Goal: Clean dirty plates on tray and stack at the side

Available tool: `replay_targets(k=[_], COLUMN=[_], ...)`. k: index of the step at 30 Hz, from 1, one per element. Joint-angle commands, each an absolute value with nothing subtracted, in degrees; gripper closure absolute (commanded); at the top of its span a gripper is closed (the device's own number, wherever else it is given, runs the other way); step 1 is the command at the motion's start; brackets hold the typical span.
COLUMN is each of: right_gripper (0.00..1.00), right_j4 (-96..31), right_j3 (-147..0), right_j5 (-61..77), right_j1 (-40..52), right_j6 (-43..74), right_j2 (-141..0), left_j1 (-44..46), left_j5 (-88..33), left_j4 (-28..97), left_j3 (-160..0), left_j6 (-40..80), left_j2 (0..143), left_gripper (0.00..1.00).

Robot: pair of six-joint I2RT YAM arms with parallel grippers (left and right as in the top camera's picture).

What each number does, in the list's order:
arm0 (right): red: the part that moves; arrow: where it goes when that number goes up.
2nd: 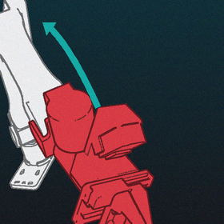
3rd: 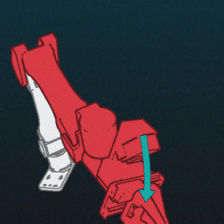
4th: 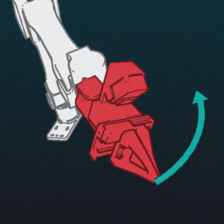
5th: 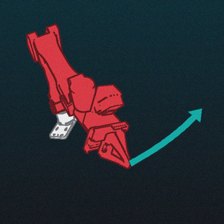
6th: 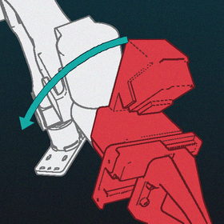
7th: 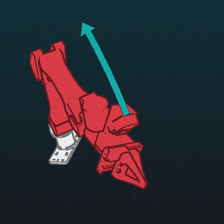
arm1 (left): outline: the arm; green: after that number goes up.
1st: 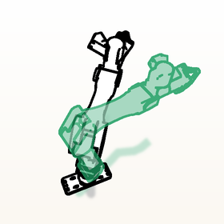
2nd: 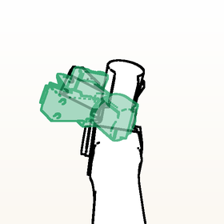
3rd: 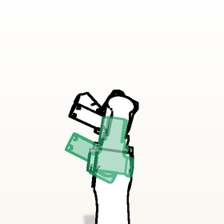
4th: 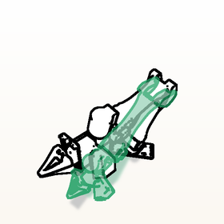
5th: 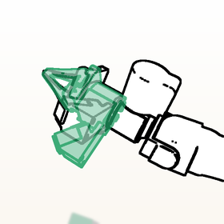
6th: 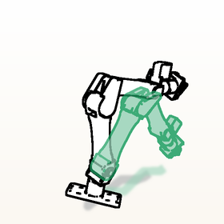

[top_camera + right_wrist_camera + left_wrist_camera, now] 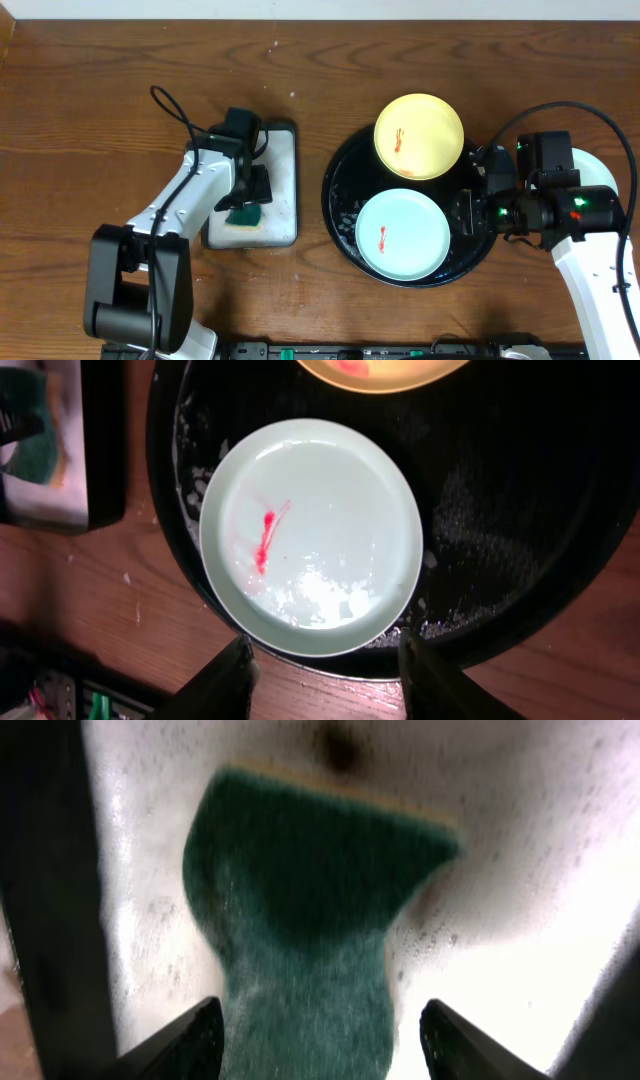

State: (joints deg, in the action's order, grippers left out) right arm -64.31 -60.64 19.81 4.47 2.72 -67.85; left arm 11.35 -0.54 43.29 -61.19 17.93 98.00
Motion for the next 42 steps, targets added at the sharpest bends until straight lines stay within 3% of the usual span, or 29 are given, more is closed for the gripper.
replay_targets(k=[1, 3, 6, 7, 10, 16, 20, 23, 29, 31, 39, 42], right_gripper=[0.53, 0.53, 0.57, 0.59, 0.62, 0.79, 0.83, 0.82, 0.68, 0.67, 0.99, 0.99], right_j4=[-64.53, -64.47, -64.45, -64.29, -63.66, -59.83, -57.12, -54.63, -50.39, -48.95, -45.39, -44.42], right_j3=[-60.12, -59.09, -57.82, -57.34, -56.47, -53.71, -51.29, -49.17, -47.51, -47.46, -47.44, -47.4], right_j5=[20.36, 19.64, 18.85, 18.87, 17.87, 12.05, 12.25, 12.49, 18.41, 18.11, 14.44, 14.35], right_j1=[5.3, 5.3, 5.28, 5.3, 5.23, 4.25, 2.85, 2.37, 2.35, 2.35, 2.61, 2.92], right_j6=[2.74, 2.74, 2.76, 2.83, 4.05, 9.41, 10.26, 10.22, 5.78, 5.8, 10.26, 10.85], right_j2=[-67.83, -67.94, -68.51, -68.77, -69.58, -71.59, -74.02, -76.9, -85.1, -87.96, -95.26, -95.77], left_j1=[11.27, 11.27, 11.27, 11.27, 11.27, 11.66, 13.76, 16.84, 23.86, 25.89, 34.74, 37.85], left_j5=[1.08, 1.06, 0.89, 0.64, 0.67, 0.45, 0.34, -2.11, -10.79, -12.91, -13.98, -13.98], left_j4=[39.99, 37.12, 35.86, 35.86, 36.99, 45.04, 52.18, 55.31, 53.98, 53.82, 51.24, 48.71], left_j3=[-57.28, -55.27, -54.28, -54.43, -55.75, -62.72, -69.91, -74.37, -75.83, -75.81, -75.22, -75.22], left_j6=[17.78, 17.85, 17.82, 17.82, 17.78, 17.76, 17.58, 17.58, 20.18, 22.41, 28.27, 30.7], left_j2=[99.88, 100.64, 101.16, 101.06, 100.49, 97.25, 93.97, 91.11, 87.66, 87.85, 90.06, 91.24], left_gripper=[0.4, 0.52, 0.9, 0.92, 0.93, 0.93, 0.93, 0.93, 0.93, 0.93, 0.92, 0.93])
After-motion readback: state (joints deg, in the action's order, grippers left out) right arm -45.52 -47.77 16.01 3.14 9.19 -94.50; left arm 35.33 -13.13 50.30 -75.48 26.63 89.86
